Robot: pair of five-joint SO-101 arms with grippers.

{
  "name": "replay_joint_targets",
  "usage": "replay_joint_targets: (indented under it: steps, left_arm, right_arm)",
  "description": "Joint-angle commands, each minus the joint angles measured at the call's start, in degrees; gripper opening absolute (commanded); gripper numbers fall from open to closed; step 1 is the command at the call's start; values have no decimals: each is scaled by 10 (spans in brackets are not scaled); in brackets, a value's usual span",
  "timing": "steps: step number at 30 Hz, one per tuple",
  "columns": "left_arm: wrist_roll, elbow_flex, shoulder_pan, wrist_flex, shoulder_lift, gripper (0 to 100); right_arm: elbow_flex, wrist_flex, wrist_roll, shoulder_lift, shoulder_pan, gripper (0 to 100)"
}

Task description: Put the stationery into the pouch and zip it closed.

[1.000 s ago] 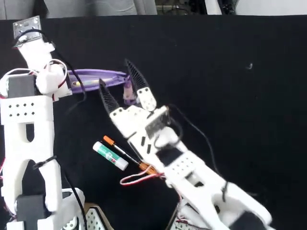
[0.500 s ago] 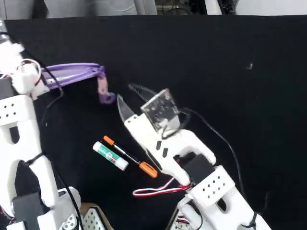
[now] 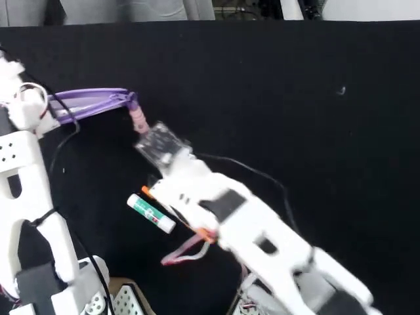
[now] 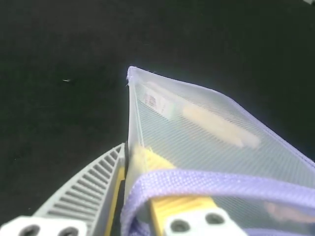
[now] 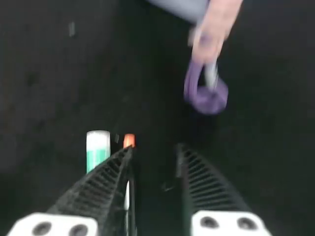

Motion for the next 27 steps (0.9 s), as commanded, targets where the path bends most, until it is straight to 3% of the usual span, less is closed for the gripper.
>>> replay_joint_targets:
  steps: [1,8,22,24,27]
  left_arm:
    - [-1,-26,-39,-15,-4,30]
    - [-1,-22,-56,-32,-3,30]
    - [-1,-21,-62,-31,-3,30]
    - [-1,-21,-61,-31,-3,30]
    - [-1,-21,-60,-29,-3,30]
  right_arm:
    - [-146,64,-4,199,-11,221]
    - [-290,157,1,382,-33,236]
    - [-401,220,2,507,-36,235]
    - [-429,244,2,529,-36,202]
    - [-469,274,1,560,-29,77]
